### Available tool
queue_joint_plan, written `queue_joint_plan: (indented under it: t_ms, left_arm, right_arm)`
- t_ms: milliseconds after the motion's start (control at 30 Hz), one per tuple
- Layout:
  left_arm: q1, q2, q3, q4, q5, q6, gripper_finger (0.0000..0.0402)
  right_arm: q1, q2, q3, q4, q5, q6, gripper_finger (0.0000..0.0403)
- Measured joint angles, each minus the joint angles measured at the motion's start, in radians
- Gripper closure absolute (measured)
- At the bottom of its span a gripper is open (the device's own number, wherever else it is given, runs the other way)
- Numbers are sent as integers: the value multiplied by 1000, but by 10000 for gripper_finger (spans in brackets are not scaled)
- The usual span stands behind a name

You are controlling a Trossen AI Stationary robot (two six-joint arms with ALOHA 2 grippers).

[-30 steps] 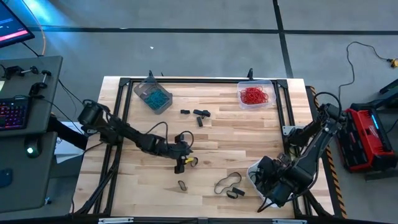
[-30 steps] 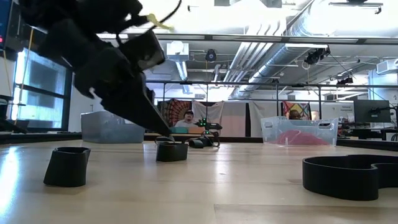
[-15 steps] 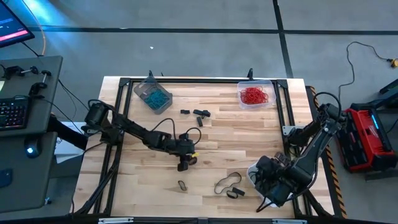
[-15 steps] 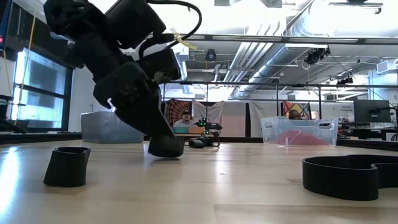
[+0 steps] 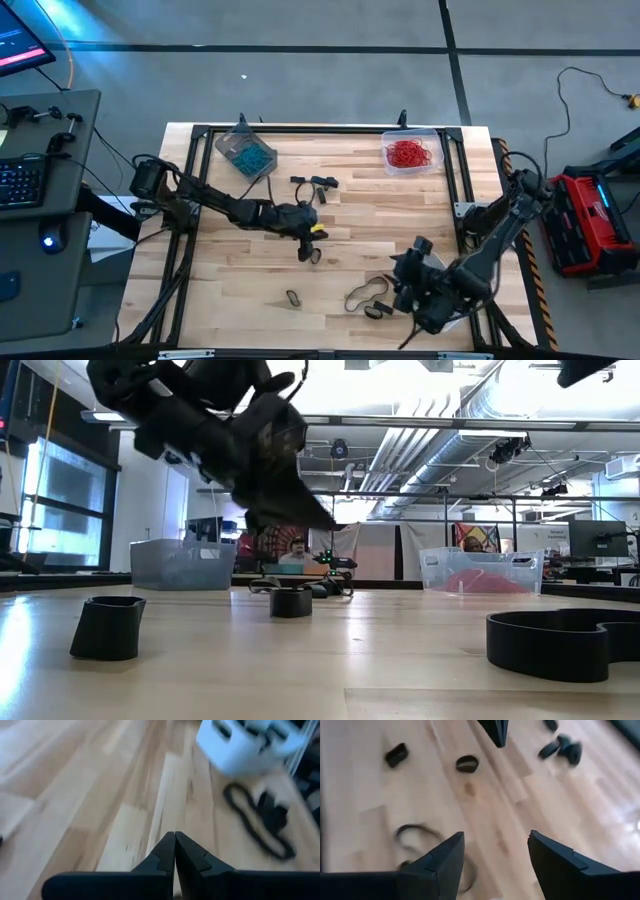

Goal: Sort rubber bands into baskets
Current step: Put the black rubber band into the white bin

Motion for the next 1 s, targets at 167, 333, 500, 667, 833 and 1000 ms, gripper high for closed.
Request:
queue_joint_plan:
  t_ms: [167, 333, 500, 667, 833, 1000]
  left_arm:
    - [11, -1, 0, 71, 55, 28, 401]
    - [-35, -9, -1, 52, 74, 168, 401]
    - [-104, -33, -19, 23, -39, 213, 401]
    - [-163, -99, -104, 30, -148, 178, 401]
    - [-229, -207, -233, 90, -236, 117, 401]
    - [-295, -302, -316, 140, -305, 94, 401]
  right_arm:
    - [-77, 67, 0, 52, 46, -173, 194]
    - [-183, 145, 0, 210, -18, -373, 194]
    - [-285, 206, 0, 335, -135, -529, 195]
    - [-365, 228, -2, 410, -229, -685, 195]
    - [-440, 228, -2, 596, -366, -859, 195]
    - [-508, 234, 0, 722, -489, -937, 195]
